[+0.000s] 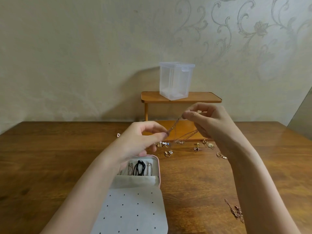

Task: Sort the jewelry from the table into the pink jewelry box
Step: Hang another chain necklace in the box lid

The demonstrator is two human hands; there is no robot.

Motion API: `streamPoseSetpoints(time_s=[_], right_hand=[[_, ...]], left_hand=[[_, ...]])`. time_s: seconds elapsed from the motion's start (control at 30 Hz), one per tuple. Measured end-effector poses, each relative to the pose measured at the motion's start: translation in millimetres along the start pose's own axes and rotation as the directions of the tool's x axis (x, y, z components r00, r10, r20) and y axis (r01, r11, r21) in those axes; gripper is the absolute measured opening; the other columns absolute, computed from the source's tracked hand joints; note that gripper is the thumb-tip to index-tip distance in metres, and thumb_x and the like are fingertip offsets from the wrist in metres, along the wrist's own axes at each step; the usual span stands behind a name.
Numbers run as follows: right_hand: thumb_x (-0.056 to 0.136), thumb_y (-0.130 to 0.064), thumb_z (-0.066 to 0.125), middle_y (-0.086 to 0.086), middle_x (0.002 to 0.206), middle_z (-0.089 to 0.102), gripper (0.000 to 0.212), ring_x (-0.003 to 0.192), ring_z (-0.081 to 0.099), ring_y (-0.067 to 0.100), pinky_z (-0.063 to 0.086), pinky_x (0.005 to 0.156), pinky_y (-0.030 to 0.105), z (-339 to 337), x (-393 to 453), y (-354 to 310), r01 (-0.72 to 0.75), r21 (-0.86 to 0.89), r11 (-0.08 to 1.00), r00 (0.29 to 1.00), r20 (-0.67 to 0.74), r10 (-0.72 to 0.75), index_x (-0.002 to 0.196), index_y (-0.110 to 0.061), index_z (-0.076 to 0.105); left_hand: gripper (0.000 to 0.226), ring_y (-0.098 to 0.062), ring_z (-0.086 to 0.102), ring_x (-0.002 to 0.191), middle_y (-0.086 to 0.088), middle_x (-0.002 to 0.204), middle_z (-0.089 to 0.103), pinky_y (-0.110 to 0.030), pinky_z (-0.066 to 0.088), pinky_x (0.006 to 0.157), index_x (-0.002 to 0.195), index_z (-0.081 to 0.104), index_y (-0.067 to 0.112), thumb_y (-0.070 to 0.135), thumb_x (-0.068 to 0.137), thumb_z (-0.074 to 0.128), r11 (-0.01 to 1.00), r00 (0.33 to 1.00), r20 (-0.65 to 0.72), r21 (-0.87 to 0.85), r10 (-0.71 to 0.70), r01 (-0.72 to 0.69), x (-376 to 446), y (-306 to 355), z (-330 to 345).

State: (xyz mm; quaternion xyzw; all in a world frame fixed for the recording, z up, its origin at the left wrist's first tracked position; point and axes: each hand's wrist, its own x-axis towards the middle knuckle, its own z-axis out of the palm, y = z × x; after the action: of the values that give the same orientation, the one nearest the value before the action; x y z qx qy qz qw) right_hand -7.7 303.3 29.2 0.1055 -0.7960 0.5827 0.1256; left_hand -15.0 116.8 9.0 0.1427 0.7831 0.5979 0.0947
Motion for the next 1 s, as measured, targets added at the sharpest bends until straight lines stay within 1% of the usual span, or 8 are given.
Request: streamPoseSetpoints(time_s=[0.17,0.23,0.33,0.43,0.57,0.77,0.9,1.0], right_hand=[[0.088,-0.016,0.060,-0.003,0.046,0.049,0.014,0.038,0.031,0.005,0.024,0.036,0.013,-4,-2,0,-0.007,0.007,1.000,0.997,0.071,0.007,0.080,-0.006,0.065],[0.086,-0.014,0.062,0.002,0.059,0.063,0.008,0.040,0.036,0.006,0.027,0.037,0.013,-6,-3,-1,-0.044,0.005,0.999,0.983,0.178,0.042,0.082,-0.007,0.064],[0.079,-0.015,0.068,0.000,0.065,0.063,0.013,0.043,0.038,0.006,0.028,0.038,0.014,-7,-5,-1,-0.068,-0.004,0.998,0.943,0.327,0.066,0.092,-0.012,0.066],[0.069,-0.025,0.070,0.000,0.070,0.064,0.030,0.044,0.040,0.006,0.029,0.039,0.015,-5,-5,-3,-0.076,-0.023,0.997,0.908,0.413,0.078,0.096,-0.013,0.067],[0.077,-0.015,0.071,-0.004,0.082,0.069,0.020,0.055,0.052,0.008,0.036,0.043,0.018,7,-6,-2,-0.005,-0.133,0.991,0.884,0.464,0.066,0.097,-0.010,0.068],[0.077,-0.021,0.065,0.008,0.065,0.067,0.019,0.046,0.050,0.011,0.036,0.039,0.017,9,-4,-3,-0.043,0.060,0.997,0.899,0.437,0.012,0.082,-0.003,0.069],[0.086,-0.024,0.057,0.006,0.056,0.062,0.024,0.040,0.045,0.009,0.032,0.036,0.015,2,-3,-1,-0.030,0.067,0.997,0.962,0.271,0.011,0.085,-0.003,0.071],[0.093,-0.022,0.051,0.005,0.049,0.056,0.027,0.035,0.040,0.008,0.028,0.035,0.017,3,-2,-1,-0.025,0.058,0.998,0.986,0.165,0.015,0.080,-0.005,0.068]], left_hand=[[0.004,-0.003,0.055,0.052,0.005,0.080,0.067,-0.012,0.034,0.040,0.082,0.068,0.018,0.018,0.085,0.064,0.996,0.994,-0.062,0.036,0.087,-0.084,-2,3,6],[0.011,-0.003,0.059,0.056,0.005,0.076,0.068,-0.013,0.035,0.040,0.081,0.063,0.016,0.010,0.088,0.057,0.988,0.995,-0.062,-0.131,0.074,-0.082,-3,6,5],[0.014,-0.007,0.056,0.055,0.000,0.074,0.067,-0.013,0.032,0.037,0.083,0.056,0.013,0.002,0.089,0.049,0.910,0.998,-0.028,-0.409,0.059,-0.065,-4,11,4],[0.013,-0.005,0.050,0.051,-0.002,0.069,0.061,-0.012,0.031,0.036,0.086,0.054,0.011,-0.001,0.088,0.050,0.864,0.996,-0.035,-0.495,0.083,-0.089,-3,11,3],[0.014,-0.006,0.050,0.051,-0.003,0.071,0.059,-0.012,0.036,0.040,0.087,0.054,0.009,-0.004,0.088,0.047,0.821,0.982,-0.027,-0.545,0.185,-0.170,-5,14,5],[0.014,-0.002,0.043,0.051,0.002,0.072,0.053,-0.010,0.031,0.043,0.084,0.057,0.011,-0.003,0.086,0.052,0.843,0.976,-0.098,-0.492,0.193,-0.216,-2,11,1],[0.011,0.001,0.054,0.063,0.006,0.075,0.062,-0.010,0.042,0.057,0.086,0.067,0.023,0.013,0.085,0.062,0.986,0.980,-0.125,-0.028,0.157,-0.162,1,2,0],[0.006,0.003,0.053,0.064,0.006,0.076,0.062,-0.005,0.041,0.057,0.080,0.070,0.028,0.022,0.081,0.068,0.979,0.966,-0.169,0.088,0.196,-0.183,2,0,4]])
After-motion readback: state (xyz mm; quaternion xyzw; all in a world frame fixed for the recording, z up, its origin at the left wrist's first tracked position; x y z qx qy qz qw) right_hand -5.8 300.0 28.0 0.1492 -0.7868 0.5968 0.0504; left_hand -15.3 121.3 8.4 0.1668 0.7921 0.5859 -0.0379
